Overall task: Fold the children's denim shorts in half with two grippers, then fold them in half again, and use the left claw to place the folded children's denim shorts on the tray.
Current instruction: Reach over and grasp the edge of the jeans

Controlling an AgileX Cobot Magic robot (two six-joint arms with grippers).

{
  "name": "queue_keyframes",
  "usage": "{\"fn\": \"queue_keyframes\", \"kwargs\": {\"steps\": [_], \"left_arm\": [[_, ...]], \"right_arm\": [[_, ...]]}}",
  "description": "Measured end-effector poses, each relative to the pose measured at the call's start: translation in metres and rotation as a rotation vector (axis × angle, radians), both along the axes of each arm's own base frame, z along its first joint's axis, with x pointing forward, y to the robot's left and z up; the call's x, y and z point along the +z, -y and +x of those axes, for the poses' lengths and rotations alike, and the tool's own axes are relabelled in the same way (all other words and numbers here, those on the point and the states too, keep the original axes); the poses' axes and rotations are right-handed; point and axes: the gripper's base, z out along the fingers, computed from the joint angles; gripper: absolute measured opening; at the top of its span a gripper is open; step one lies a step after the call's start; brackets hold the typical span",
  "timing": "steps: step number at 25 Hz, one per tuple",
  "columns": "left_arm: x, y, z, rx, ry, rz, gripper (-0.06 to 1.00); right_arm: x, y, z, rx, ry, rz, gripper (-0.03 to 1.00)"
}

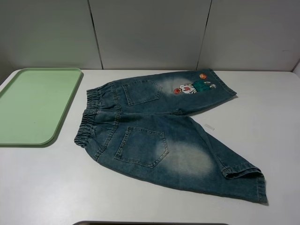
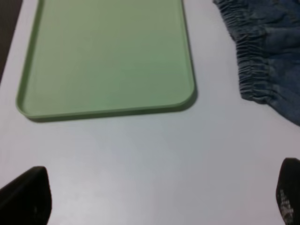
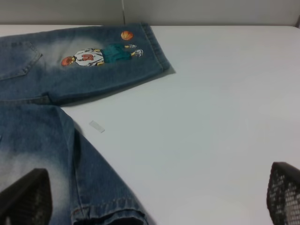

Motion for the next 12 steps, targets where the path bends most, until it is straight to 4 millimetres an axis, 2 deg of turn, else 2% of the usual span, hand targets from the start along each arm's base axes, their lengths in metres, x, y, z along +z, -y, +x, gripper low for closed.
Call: {"fn": "queue_keyframes", "kwargs": {"steps": [12], "left_arm": [[0.0002, -0.0006, 0.0001, 0.004, 0.002, 0.006, 0.95]], "right_arm": [[0.0000, 0.0000, 0.0000, 0.000, 0.000, 0.000, 0.69]]}}
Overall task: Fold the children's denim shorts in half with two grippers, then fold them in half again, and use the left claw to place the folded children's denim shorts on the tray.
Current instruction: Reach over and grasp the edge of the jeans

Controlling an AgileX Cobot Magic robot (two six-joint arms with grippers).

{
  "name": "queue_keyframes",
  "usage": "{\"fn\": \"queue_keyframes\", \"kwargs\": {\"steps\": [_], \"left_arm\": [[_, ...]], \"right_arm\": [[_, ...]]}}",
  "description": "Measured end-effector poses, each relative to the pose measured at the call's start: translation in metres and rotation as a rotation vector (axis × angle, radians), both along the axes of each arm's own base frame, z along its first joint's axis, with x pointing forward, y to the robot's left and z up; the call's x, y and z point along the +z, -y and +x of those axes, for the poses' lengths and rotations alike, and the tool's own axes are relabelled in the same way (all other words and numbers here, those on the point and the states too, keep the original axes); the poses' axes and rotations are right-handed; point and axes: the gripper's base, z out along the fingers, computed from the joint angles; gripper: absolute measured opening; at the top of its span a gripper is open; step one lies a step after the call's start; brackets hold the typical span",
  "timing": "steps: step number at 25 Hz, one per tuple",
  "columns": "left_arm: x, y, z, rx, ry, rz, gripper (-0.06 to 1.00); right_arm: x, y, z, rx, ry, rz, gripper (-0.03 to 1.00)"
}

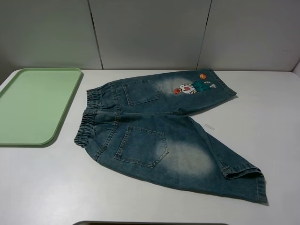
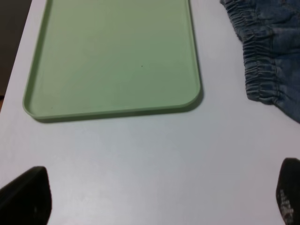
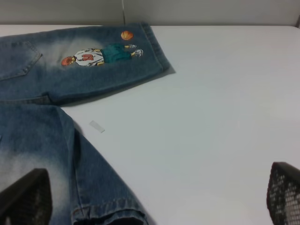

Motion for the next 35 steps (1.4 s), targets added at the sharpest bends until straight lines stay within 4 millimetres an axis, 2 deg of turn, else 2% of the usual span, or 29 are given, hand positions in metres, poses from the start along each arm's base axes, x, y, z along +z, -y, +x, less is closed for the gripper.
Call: {"fn": "queue_keyframes", "kwargs": {"steps": [15, 24, 35], "left_arm": [[0.0000, 0.0000, 0.0000, 0.000, 0.000, 0.000, 0.95], [0.0000, 0.0000, 0.0000, 0.000, 0.000, 0.000, 0.95], [0.0000, 0.0000, 0.0000, 0.000, 0.000, 0.000, 0.95]], "right_arm": [[0.0000, 0.0000, 0.0000, 0.000, 0.000, 0.000, 0.69], [0.0000, 0.0002, 0.0002, 0.113, 0.000, 0.002, 0.69], [0.0000, 0.0000, 0.0003, 0.165, -0.001, 0.005, 0.69]]}}
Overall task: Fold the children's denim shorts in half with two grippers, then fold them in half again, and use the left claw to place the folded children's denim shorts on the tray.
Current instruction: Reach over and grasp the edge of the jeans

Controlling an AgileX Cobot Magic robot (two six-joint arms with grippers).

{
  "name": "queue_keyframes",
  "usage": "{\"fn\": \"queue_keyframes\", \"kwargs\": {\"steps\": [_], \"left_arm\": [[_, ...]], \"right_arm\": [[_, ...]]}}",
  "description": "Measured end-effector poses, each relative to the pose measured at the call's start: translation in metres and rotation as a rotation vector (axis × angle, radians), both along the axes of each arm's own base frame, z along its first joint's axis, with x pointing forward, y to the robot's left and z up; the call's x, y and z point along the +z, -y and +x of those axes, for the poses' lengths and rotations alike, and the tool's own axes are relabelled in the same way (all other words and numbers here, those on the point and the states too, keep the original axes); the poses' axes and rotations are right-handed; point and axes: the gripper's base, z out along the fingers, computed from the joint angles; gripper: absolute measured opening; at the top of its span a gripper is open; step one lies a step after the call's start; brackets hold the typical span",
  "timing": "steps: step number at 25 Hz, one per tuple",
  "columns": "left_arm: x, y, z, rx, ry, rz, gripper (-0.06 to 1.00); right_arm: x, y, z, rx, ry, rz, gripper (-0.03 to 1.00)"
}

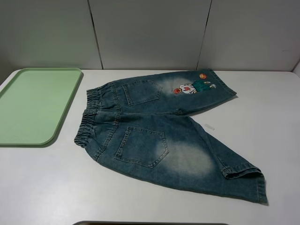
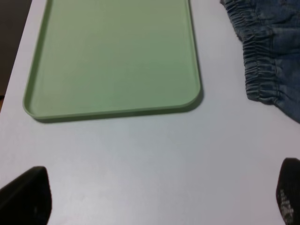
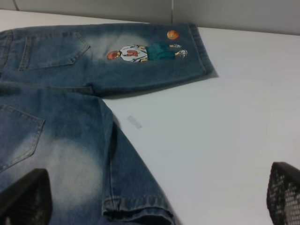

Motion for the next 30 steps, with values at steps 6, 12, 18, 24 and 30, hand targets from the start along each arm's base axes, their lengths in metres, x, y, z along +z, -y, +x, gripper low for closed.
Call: {"fn": "queue_keyframes", "kwargs": {"steps": [6, 12, 18, 24, 30], "left_arm": [[0.000, 0.000, 0.000, 0.000, 0.000, 0.000, 0.95], [0.000, 0.000, 0.000, -0.002, 0.000, -0.003, 0.95], [0.000, 0.005, 0.000, -0.046, -0.002, -0.040, 0.95], [0.012, 0.011, -0.003, -0.205, 0.024, 0.008, 0.95], [0.049, 0.015, 0.012, -0.362, -0.008, 0.092, 0.95]], "right_arm": [[0.000, -0.001, 0.000, 0.006, -0.002, 0.006, 0.69], [0.000, -0.002, 0.000, 0.014, -0.005, 0.018, 0.69], [0.001, -0.003, 0.000, 0.033, -0.011, 0.023, 0.69], [0.028, -0.006, 0.005, 0.170, 0.018, -0.095, 0.69], [0.037, -0.016, 0.034, 0.308, -0.065, -0.269, 0.69]]}}
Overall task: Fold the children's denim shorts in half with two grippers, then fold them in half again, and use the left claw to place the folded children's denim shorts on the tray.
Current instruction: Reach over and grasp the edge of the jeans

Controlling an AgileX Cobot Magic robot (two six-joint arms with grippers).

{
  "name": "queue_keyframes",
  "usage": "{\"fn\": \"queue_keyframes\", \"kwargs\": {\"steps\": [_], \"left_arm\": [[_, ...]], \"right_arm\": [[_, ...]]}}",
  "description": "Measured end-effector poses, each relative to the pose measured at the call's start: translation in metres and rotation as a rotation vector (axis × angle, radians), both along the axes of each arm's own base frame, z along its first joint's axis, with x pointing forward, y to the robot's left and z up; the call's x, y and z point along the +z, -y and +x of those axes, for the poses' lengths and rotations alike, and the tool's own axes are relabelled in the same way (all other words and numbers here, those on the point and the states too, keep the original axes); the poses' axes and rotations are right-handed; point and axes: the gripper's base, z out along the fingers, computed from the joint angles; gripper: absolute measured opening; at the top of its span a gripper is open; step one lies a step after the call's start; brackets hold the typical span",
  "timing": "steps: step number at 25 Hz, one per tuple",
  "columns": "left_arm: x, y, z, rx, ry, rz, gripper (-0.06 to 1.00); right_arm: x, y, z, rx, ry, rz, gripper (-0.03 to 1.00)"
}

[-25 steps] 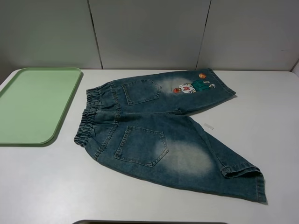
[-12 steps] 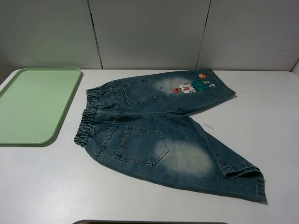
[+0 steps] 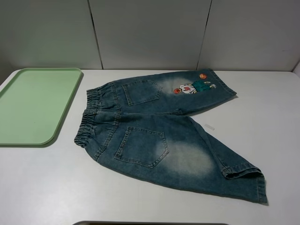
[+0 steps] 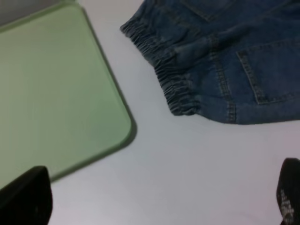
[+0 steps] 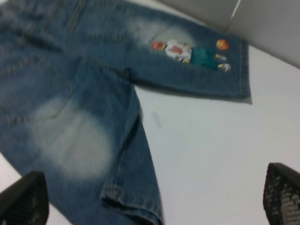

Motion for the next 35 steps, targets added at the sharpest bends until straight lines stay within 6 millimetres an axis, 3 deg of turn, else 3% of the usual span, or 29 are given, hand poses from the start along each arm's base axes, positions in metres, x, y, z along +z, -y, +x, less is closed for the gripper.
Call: {"fn": "queue_keyframes", "kwargs": {"steps": [6, 10, 14, 20, 26, 35], "left_arm": [[0.044, 0.012, 0.036, -0.190, -0.030, 0.156, 0.95], [0.048, 0.027, 0.067, -0.330, -0.103, 0.276, 0.95], [0.033, 0.045, 0.097, -0.472, -0.209, 0.389, 0.95], [0.008, 0.073, 0.132, -0.626, -0.322, 0.528, 0.95], [-0.020, 0.090, 0.164, -0.664, -0.415, 0.640, 0.95], [-0.064, 0.109, 0.200, -0.694, -0.536, 0.683, 0.95]], "right_arm": [[-0.005, -0.008, 0.025, 0.089, -0.045, -0.199, 0.69], [-0.008, -0.013, 0.035, 0.143, -0.052, -0.291, 0.69], [-0.012, -0.020, 0.043, 0.196, -0.059, -0.377, 0.69], [-0.041, -0.032, 0.057, 0.271, -0.156, -0.543, 0.69], [-0.085, -0.036, 0.064, 0.354, -0.268, -0.711, 0.69], [-0.123, -0.037, 0.061, 0.431, -0.215, -0.724, 0.69]]}}
